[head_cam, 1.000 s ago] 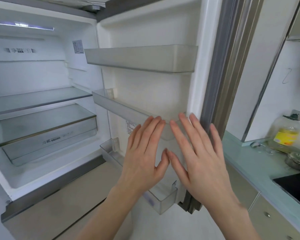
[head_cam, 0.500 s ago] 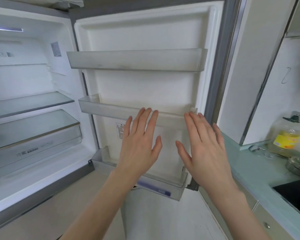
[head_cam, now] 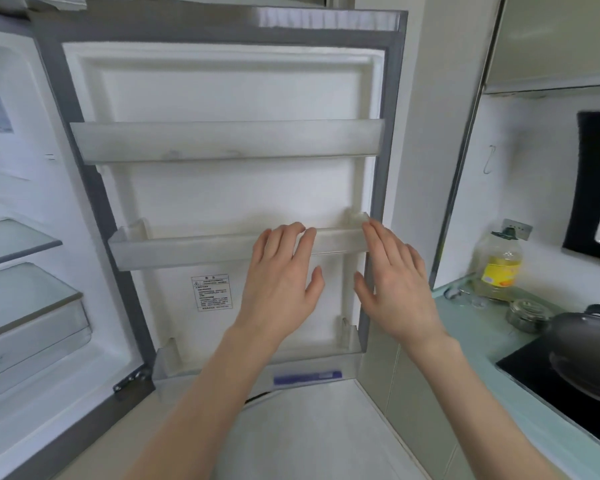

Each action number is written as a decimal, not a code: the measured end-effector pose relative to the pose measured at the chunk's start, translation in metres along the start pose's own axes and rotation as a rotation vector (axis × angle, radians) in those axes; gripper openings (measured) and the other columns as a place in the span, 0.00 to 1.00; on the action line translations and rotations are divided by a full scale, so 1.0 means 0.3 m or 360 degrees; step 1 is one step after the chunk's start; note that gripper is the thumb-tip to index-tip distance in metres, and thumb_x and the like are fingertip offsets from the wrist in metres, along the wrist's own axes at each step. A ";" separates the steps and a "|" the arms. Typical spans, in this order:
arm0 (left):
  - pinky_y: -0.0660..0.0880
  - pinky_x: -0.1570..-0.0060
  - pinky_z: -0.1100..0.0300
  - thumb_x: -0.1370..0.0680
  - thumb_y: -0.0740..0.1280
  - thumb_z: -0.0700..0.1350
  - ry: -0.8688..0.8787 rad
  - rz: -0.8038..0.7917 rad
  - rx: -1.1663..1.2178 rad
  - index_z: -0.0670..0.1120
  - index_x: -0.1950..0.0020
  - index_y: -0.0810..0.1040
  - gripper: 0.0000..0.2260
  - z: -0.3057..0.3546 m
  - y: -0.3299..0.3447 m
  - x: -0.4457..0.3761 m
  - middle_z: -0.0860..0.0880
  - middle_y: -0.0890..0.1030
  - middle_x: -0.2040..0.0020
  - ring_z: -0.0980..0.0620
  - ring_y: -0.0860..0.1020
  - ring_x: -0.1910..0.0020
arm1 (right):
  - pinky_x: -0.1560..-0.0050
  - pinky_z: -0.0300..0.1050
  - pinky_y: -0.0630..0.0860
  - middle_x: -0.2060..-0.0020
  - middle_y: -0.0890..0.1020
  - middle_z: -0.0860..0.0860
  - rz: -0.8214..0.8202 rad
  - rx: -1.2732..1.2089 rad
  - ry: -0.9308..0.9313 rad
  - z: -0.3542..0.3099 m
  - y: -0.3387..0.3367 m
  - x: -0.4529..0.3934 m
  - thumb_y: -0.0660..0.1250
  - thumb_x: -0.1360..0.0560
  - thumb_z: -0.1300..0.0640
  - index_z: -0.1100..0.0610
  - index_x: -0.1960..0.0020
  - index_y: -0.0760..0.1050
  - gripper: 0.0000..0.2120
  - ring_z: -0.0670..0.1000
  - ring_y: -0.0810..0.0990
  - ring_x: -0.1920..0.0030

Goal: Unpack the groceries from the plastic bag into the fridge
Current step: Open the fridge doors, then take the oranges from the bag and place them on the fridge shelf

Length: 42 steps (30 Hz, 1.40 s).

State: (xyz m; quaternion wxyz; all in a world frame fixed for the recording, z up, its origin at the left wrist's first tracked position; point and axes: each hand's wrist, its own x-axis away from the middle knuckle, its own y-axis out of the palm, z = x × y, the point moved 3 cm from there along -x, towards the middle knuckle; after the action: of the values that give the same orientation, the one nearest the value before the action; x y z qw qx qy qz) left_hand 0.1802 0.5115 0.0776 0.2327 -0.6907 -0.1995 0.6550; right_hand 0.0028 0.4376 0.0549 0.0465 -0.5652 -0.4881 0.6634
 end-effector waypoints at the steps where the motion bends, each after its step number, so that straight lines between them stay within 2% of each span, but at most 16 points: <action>1: 0.70 0.32 0.44 0.22 0.65 0.49 0.0007 0.0004 0.0001 0.42 0.29 0.75 0.22 -0.006 0.009 -0.009 0.44 0.76 0.34 0.43 0.72 0.37 | 0.22 0.61 0.61 0.17 0.59 0.49 0.0000 -0.0007 0.0011 0.004 0.010 -0.010 0.66 0.21 0.53 0.55 0.16 0.53 0.38 0.53 0.59 0.18; 3: 0.70 0.33 0.45 0.22 0.64 0.50 0.0035 -0.0010 -0.0003 0.43 0.29 0.75 0.23 -0.019 0.023 -0.026 0.45 0.76 0.34 0.42 0.73 0.37 | 0.21 0.61 0.58 0.17 0.58 0.48 -0.0014 -0.0030 0.0061 0.011 0.030 -0.029 0.66 0.21 0.53 0.54 0.16 0.53 0.38 0.53 0.57 0.18; 6: 0.70 0.34 0.46 0.22 0.64 0.50 0.0090 -0.0048 0.0024 0.43 0.28 0.74 0.23 -0.039 0.042 -0.039 0.45 0.76 0.34 0.42 0.74 0.37 | 0.19 0.61 0.53 0.17 0.57 0.46 -0.0040 -0.0034 0.0128 0.022 0.044 -0.055 0.66 0.20 0.48 0.51 0.16 0.51 0.39 0.52 0.51 0.16; 8: 0.70 0.33 0.46 0.22 0.64 0.50 0.0126 -0.0056 0.0057 0.43 0.28 0.73 0.23 -0.052 0.053 -0.043 0.44 0.76 0.33 0.42 0.74 0.36 | 0.19 0.61 0.53 0.17 0.57 0.45 0.0001 -0.0018 0.0156 0.024 0.038 -0.055 0.65 0.19 0.44 0.51 0.16 0.51 0.38 0.51 0.50 0.16; 12: 0.67 0.27 0.44 0.21 0.65 0.48 0.0147 -0.0043 0.0173 0.40 0.28 0.73 0.23 -0.074 0.079 -0.036 0.43 0.75 0.30 0.40 0.73 0.31 | 0.19 0.59 0.55 0.17 0.59 0.46 0.0080 0.0009 0.0240 -0.005 0.013 -0.006 0.60 0.17 0.39 0.52 0.16 0.54 0.35 0.51 0.52 0.16; 16: 0.60 0.21 0.42 0.19 0.63 0.49 0.0096 -0.0022 0.0411 0.40 0.25 0.71 0.24 -0.087 0.117 0.009 0.42 0.71 0.24 0.41 0.67 0.22 | 0.20 0.57 0.58 0.19 0.63 0.49 0.0129 0.0145 0.0261 -0.064 -0.031 0.085 0.59 0.16 0.40 0.54 0.18 0.59 0.32 0.52 0.58 0.18; 23: 0.67 0.26 0.43 0.18 0.63 0.49 0.0229 0.0012 0.0833 0.41 0.27 0.75 0.21 -0.013 0.157 0.127 0.44 0.75 0.28 0.42 0.71 0.26 | 0.21 0.57 0.61 0.22 0.69 0.50 0.0107 0.0517 0.0464 -0.097 -0.099 0.297 0.59 0.17 0.39 0.55 0.20 0.64 0.31 0.52 0.64 0.20; 31: 0.71 0.30 0.43 0.18 0.64 0.50 0.0448 -0.0093 0.1076 0.41 0.29 0.76 0.20 0.241 0.169 0.225 0.44 0.78 0.31 0.41 0.75 0.30 | 0.21 0.58 0.62 0.24 0.73 0.50 0.0112 0.0858 0.0839 -0.066 -0.308 0.594 0.60 0.18 0.38 0.56 0.21 0.67 0.31 0.54 0.68 0.21; 42: 0.71 0.32 0.45 0.17 0.61 0.54 0.0788 -0.0260 0.1404 0.43 0.27 0.76 0.22 0.825 -0.014 0.349 0.45 0.77 0.31 0.42 0.75 0.32 | 0.23 0.56 0.64 0.27 0.76 0.52 0.0033 0.1174 0.1215 0.042 -0.717 1.008 0.57 0.18 0.34 0.55 0.23 0.70 0.32 0.55 0.70 0.23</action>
State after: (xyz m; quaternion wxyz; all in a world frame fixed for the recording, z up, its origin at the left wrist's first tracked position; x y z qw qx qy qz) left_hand -0.0601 0.5906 -0.0134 0.5927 -0.6434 0.1035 0.4732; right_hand -0.2205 0.7271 -0.0089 0.4101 -0.7173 -0.1650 0.5386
